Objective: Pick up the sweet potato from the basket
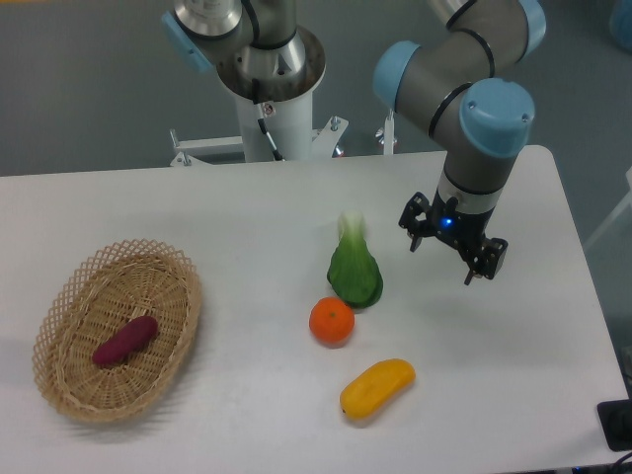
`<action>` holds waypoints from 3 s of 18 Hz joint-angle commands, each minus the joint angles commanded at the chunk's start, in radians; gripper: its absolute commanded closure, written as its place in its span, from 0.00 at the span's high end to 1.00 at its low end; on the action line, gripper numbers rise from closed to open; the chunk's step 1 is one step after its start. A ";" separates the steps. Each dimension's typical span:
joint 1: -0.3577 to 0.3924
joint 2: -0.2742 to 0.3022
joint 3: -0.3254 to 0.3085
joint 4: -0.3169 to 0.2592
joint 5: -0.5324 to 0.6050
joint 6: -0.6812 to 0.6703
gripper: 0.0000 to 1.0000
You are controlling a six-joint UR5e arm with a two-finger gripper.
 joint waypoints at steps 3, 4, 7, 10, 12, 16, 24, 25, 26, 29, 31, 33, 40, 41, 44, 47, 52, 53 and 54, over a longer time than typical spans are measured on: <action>-0.041 0.000 -0.003 0.002 -0.011 -0.066 1.00; -0.058 0.000 -0.002 0.003 -0.015 -0.098 1.00; -0.129 0.000 -0.003 0.003 -0.014 -0.198 1.00; -0.207 -0.005 -0.002 0.005 -0.012 -0.259 1.00; -0.270 -0.014 -0.003 0.008 -0.014 -0.333 1.00; -0.386 -0.043 -0.005 0.054 -0.034 -0.417 1.00; -0.603 -0.113 0.002 0.130 -0.035 -0.574 1.00; -0.626 -0.117 0.002 0.133 -0.035 -0.583 1.00; -0.644 -0.121 0.000 0.133 -0.035 -0.597 1.00; -0.690 -0.138 0.000 0.135 -0.034 -0.626 1.00; -0.710 -0.156 0.005 0.135 -0.032 -0.641 1.00; -0.724 -0.175 0.005 0.135 -0.031 -0.647 1.00; -0.749 -0.218 0.003 0.196 -0.006 -0.684 1.00; -0.752 -0.222 0.002 0.196 0.000 -0.686 1.00; -0.756 -0.230 0.002 0.198 0.011 -0.698 1.00; -0.758 -0.238 0.002 0.207 0.012 -0.701 0.92; -0.759 -0.236 0.000 0.209 0.014 -0.747 0.52; -0.759 -0.235 0.002 0.207 0.024 -0.758 0.46; -0.761 -0.233 0.003 0.207 0.032 -0.781 0.40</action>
